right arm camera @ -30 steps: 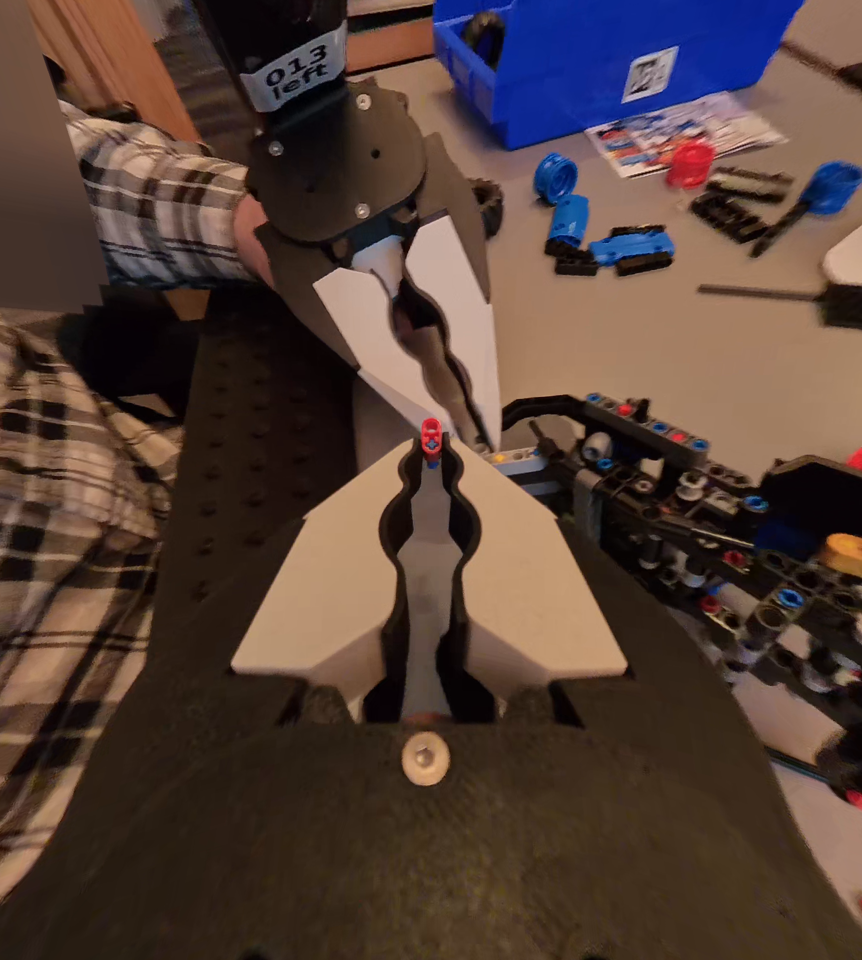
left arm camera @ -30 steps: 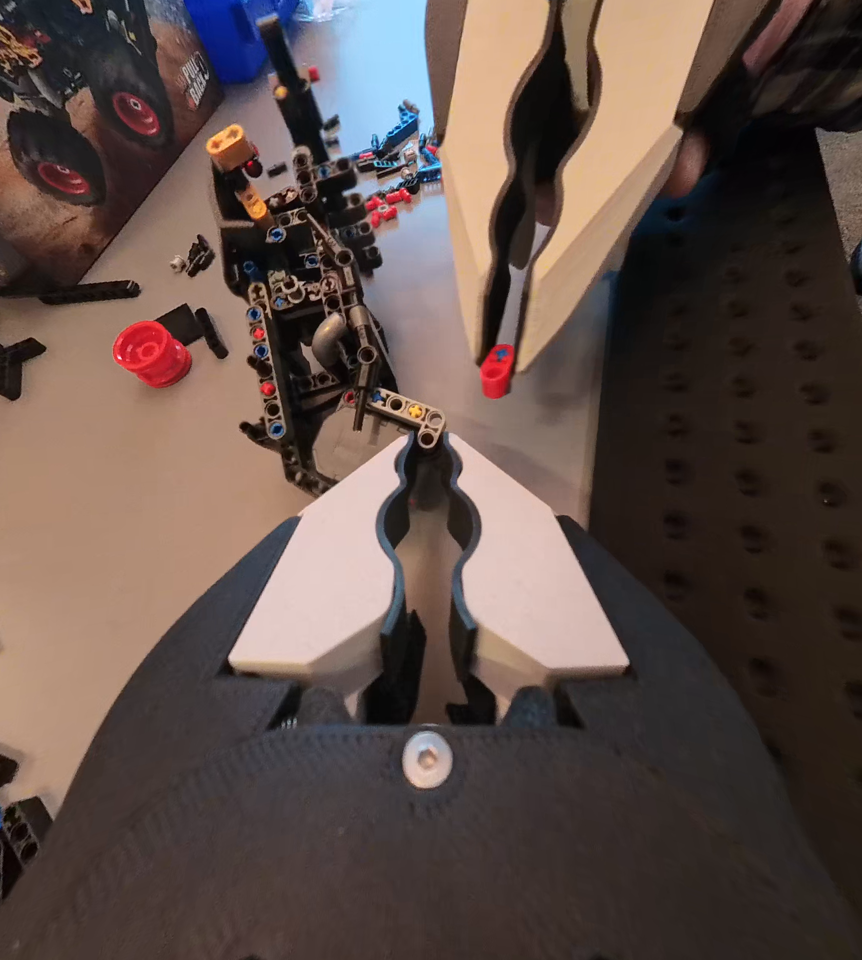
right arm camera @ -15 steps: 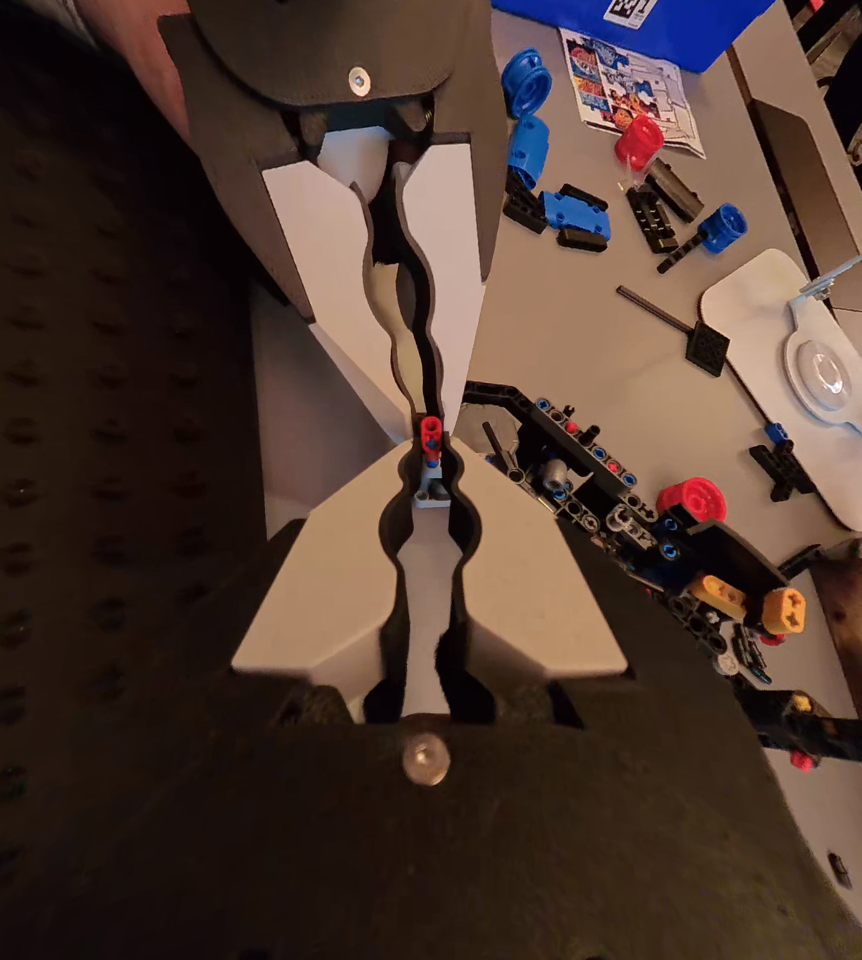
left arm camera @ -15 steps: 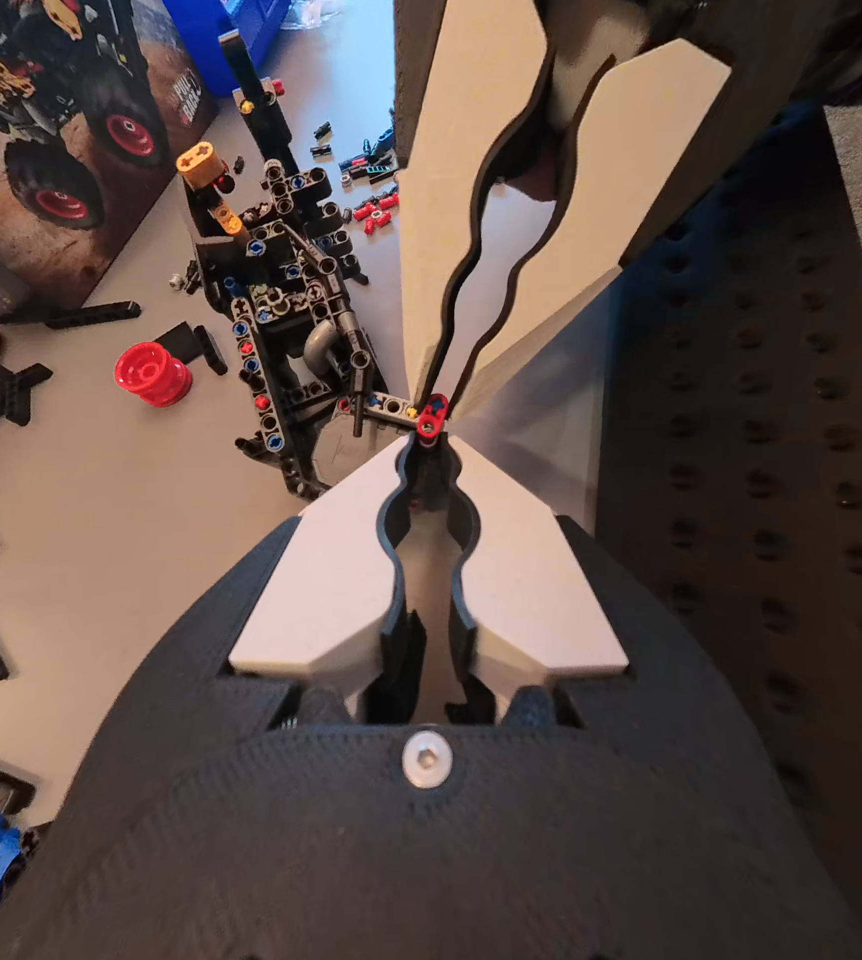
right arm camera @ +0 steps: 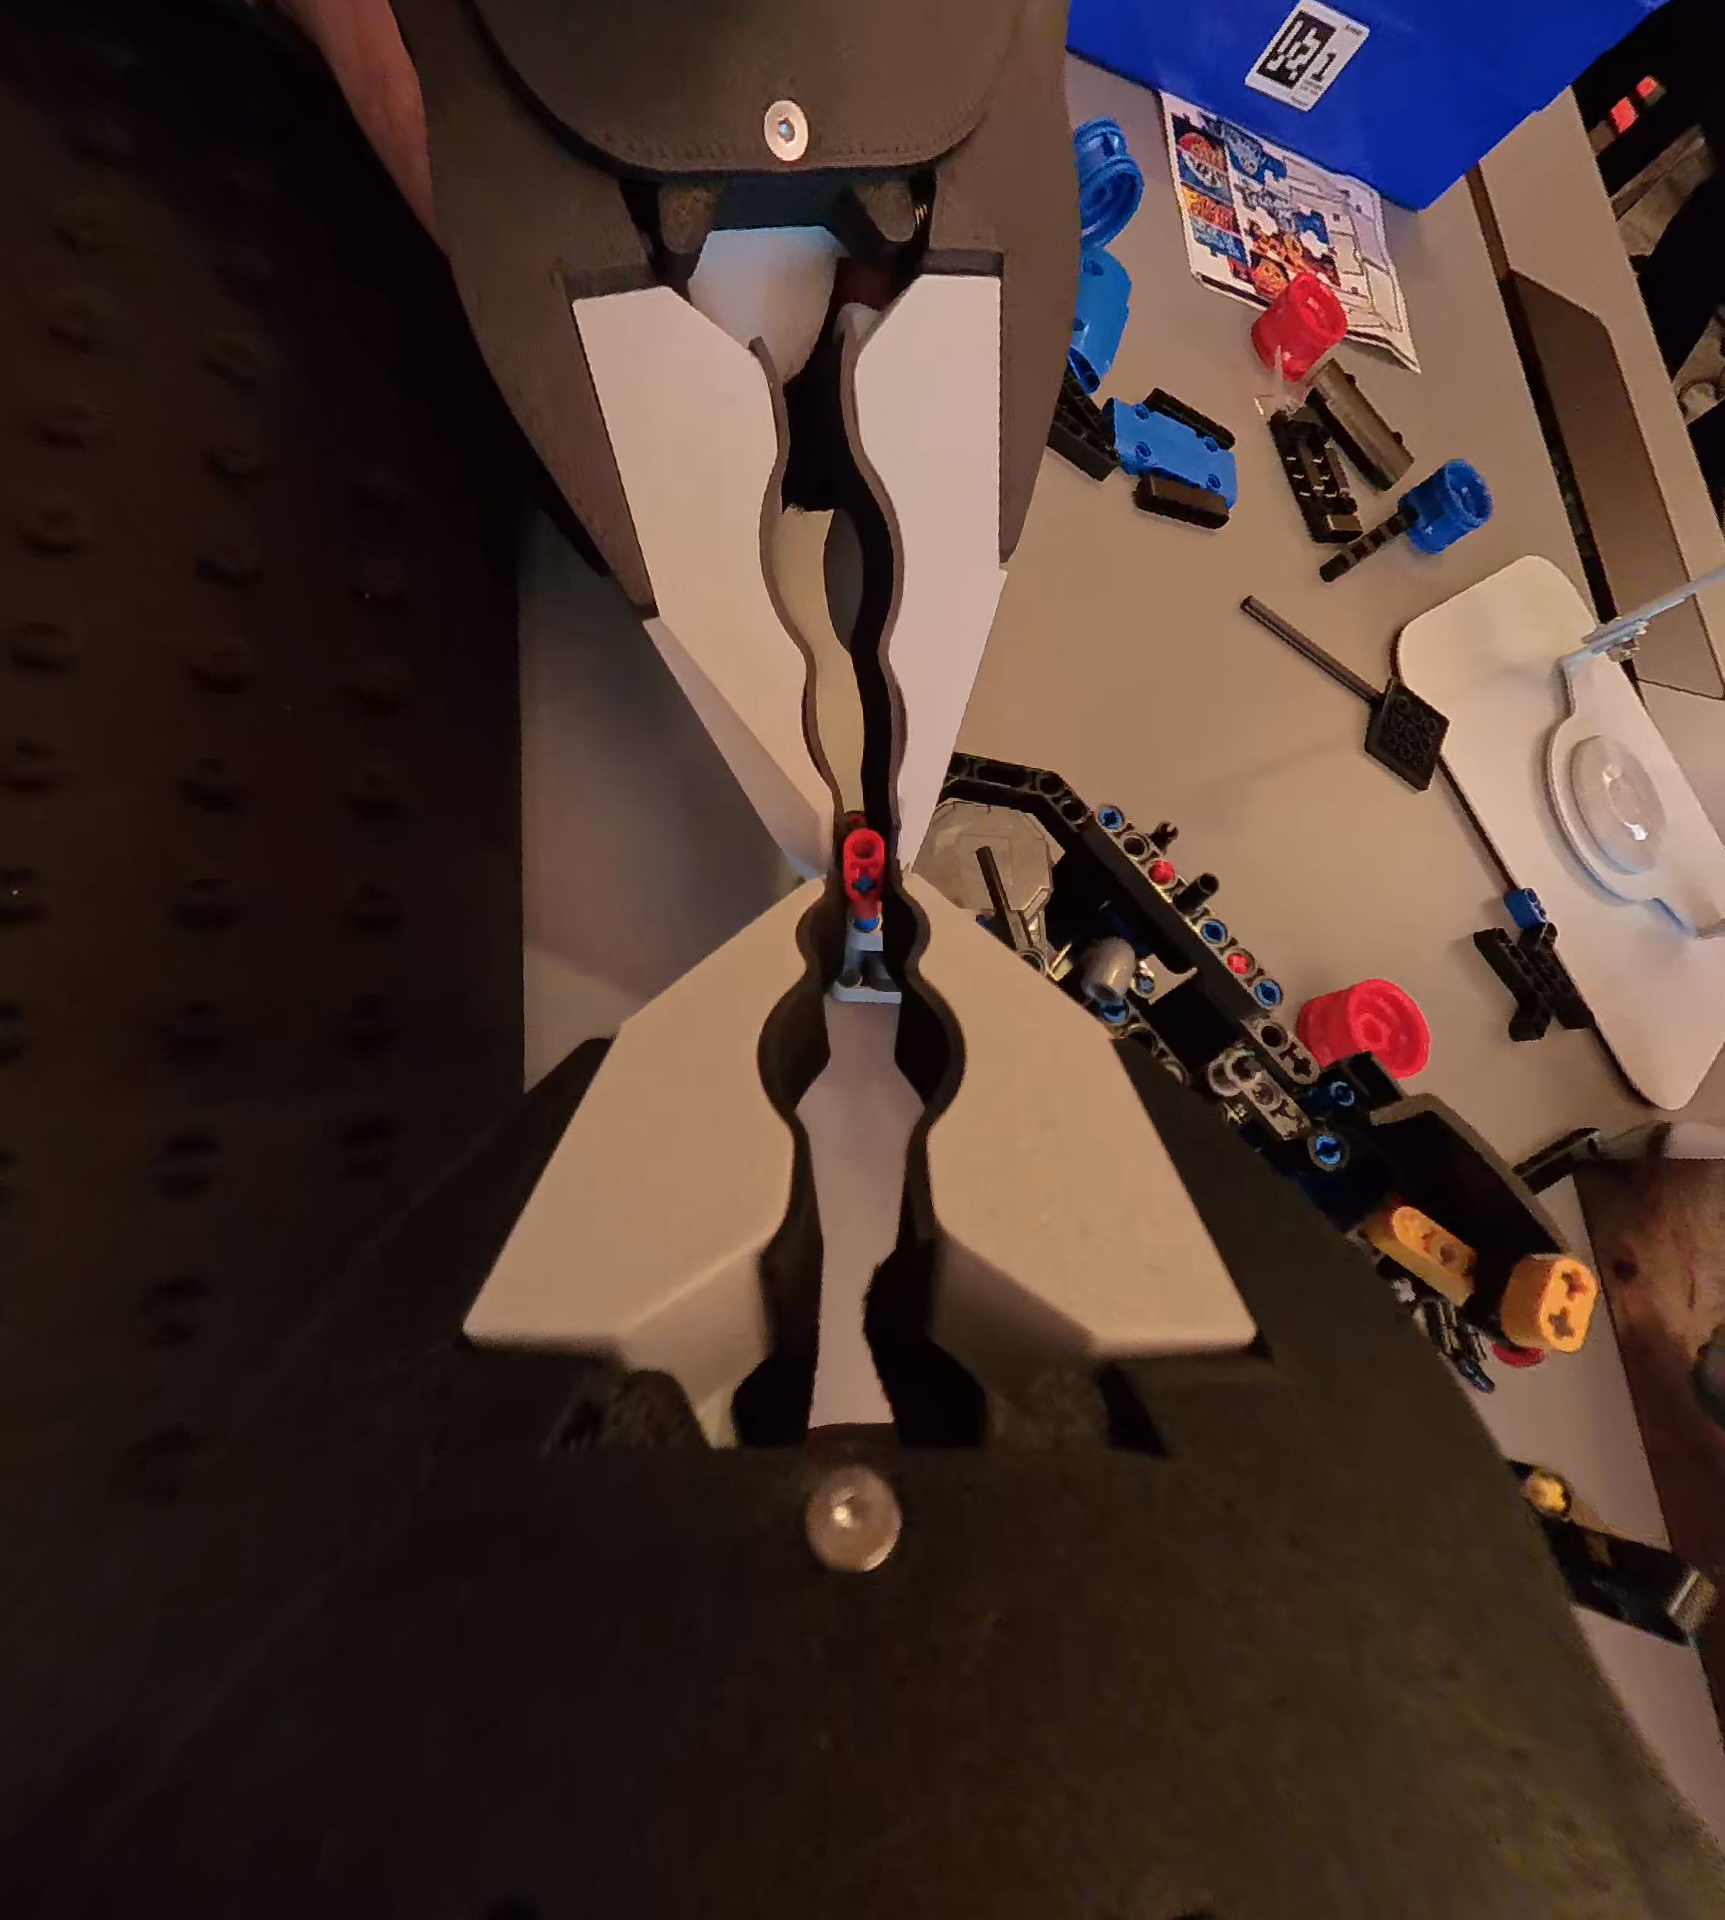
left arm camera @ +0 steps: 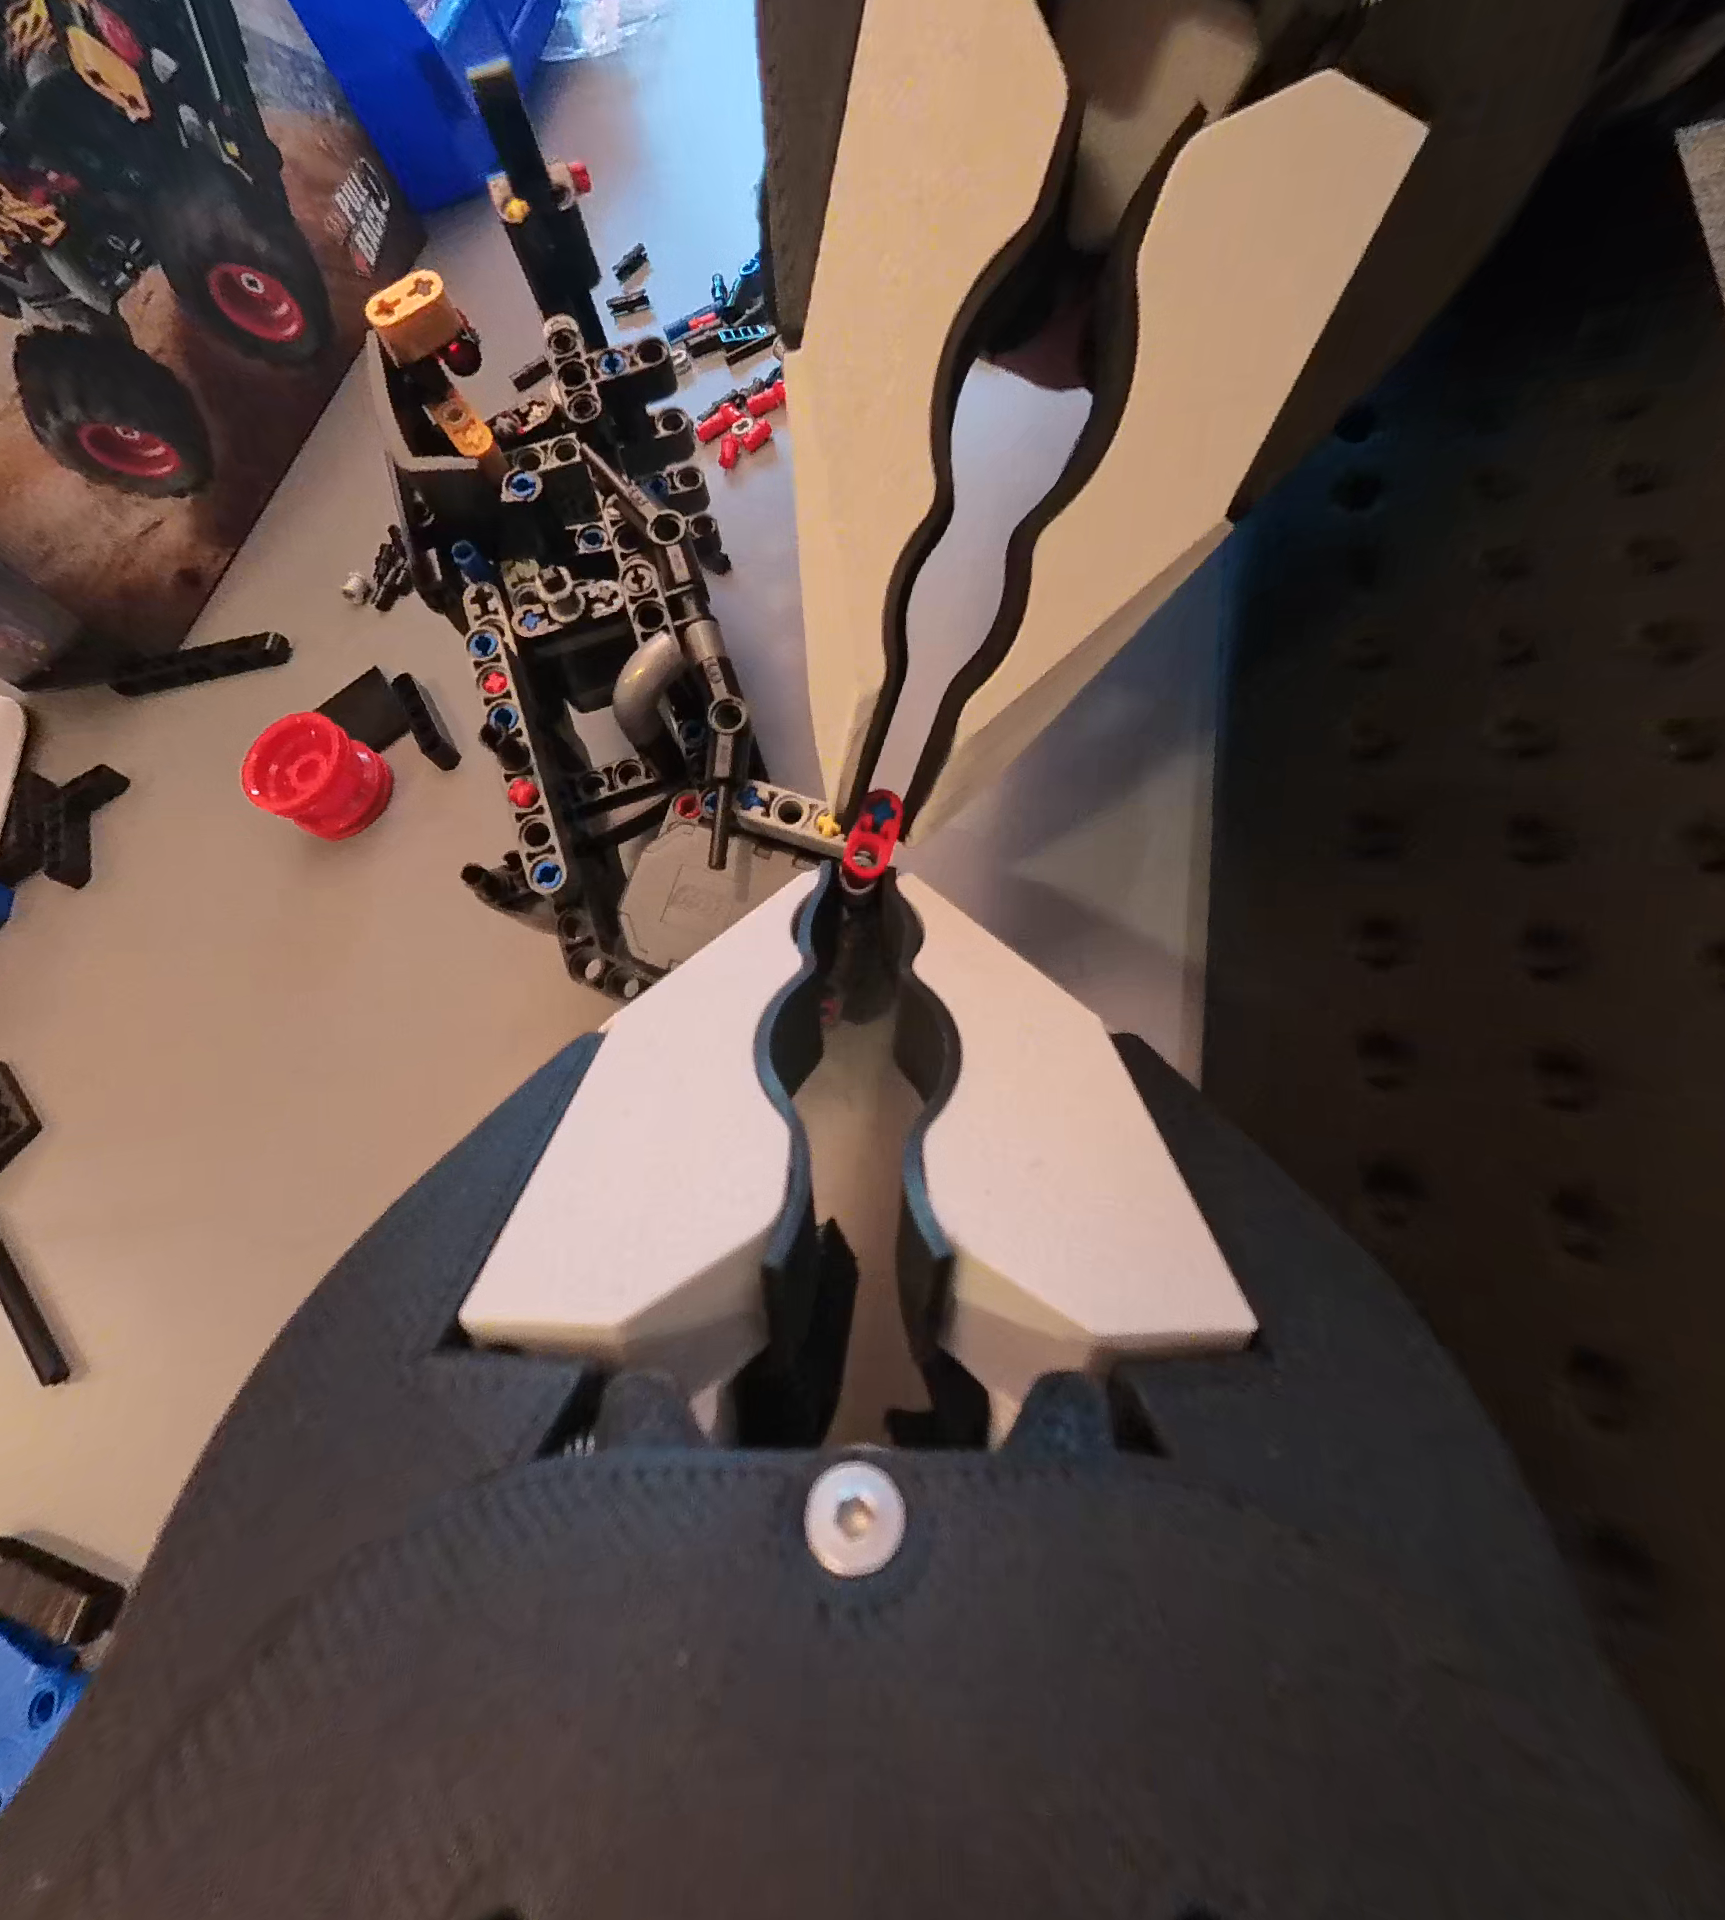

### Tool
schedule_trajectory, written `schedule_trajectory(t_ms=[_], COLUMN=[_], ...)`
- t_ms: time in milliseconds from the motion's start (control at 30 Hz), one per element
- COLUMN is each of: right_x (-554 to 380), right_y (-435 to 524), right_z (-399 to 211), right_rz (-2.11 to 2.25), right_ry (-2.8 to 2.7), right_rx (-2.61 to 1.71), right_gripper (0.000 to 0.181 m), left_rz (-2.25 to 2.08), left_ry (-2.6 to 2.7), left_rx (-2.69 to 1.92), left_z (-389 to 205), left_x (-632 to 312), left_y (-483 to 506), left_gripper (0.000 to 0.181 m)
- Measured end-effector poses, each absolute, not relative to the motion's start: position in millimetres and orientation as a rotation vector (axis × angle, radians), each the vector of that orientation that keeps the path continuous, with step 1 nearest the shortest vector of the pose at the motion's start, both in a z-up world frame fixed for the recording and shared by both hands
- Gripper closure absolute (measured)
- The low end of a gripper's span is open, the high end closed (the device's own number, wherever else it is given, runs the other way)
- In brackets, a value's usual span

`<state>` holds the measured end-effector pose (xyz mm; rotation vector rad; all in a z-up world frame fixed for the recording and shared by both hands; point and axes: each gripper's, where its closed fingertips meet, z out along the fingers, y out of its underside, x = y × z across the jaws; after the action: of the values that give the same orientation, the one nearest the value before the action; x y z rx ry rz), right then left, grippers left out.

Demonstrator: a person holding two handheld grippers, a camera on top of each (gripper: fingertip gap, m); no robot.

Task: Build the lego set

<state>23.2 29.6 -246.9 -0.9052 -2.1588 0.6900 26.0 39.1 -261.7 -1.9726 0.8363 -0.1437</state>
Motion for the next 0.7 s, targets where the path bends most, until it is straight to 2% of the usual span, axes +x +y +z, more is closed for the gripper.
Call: schedule_trajectory(t_ms=[700], right_x=[25.5], right_y=[33.0], right_z=[-246.6], right_rz=[1.097], right_ry=[-2.072], right_rx=[-0.999], right_gripper=[0.176], left_rz=[-0.174], left_ry=[0.817], left_rx=[-1.977], left_z=[-261.7], left_x=[27.2], left_y=[41.9], left_gripper=[0.176])
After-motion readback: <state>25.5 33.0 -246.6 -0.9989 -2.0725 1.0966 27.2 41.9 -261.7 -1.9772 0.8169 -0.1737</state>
